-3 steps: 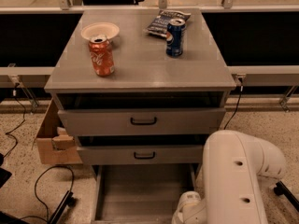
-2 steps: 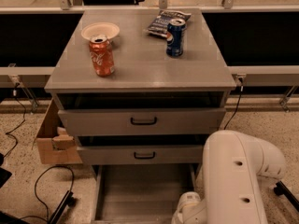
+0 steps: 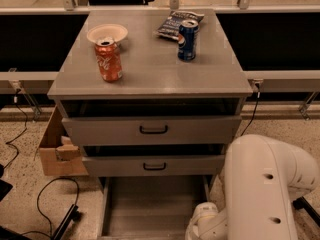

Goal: Open bottom drawer

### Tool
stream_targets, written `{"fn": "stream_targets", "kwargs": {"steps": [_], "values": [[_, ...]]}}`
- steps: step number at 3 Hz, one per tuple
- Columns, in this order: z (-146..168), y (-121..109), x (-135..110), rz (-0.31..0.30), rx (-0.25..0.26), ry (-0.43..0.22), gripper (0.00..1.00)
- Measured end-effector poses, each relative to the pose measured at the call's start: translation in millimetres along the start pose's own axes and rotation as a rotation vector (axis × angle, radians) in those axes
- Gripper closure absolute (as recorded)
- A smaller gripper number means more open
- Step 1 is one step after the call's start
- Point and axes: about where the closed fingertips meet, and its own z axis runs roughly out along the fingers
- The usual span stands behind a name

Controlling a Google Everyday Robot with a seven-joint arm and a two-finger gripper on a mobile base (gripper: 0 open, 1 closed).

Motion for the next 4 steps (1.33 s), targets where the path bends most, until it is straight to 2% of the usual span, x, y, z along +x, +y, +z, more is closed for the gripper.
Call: {"fn": "stream_targets", "kwargs": {"steps": [1,2,3,4], "values": [[-53,0,3,-0.017,0.013,-0.004,0.0],[-118,15,5,-0.059,0.005,-0.045,0.0],[-173,36,6,-0.126,-0.003,-0.041,0.0],[-227,53,11,-0.179,0.004,-0.01,0.0]]}}
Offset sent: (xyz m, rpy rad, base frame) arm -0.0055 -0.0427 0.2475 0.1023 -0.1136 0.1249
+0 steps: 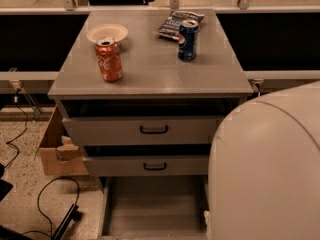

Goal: Open bottom drawer

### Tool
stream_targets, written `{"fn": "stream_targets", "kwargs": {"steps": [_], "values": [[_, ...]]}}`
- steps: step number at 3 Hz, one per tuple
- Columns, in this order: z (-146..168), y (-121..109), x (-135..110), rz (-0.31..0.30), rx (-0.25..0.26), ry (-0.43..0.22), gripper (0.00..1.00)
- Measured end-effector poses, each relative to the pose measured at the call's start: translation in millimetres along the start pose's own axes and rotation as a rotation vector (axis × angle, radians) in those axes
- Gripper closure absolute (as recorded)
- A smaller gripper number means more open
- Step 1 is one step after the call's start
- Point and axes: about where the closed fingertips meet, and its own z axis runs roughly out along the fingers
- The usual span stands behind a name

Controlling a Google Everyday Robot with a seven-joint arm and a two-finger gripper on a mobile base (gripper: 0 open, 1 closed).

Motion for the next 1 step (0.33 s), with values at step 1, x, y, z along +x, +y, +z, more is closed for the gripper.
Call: {"fn": "stream_targets", "kwargs": {"steps": [1], "values": [[-36.2,2.7,6.2,-0.058,0.025,-0.026,0.0]]}}
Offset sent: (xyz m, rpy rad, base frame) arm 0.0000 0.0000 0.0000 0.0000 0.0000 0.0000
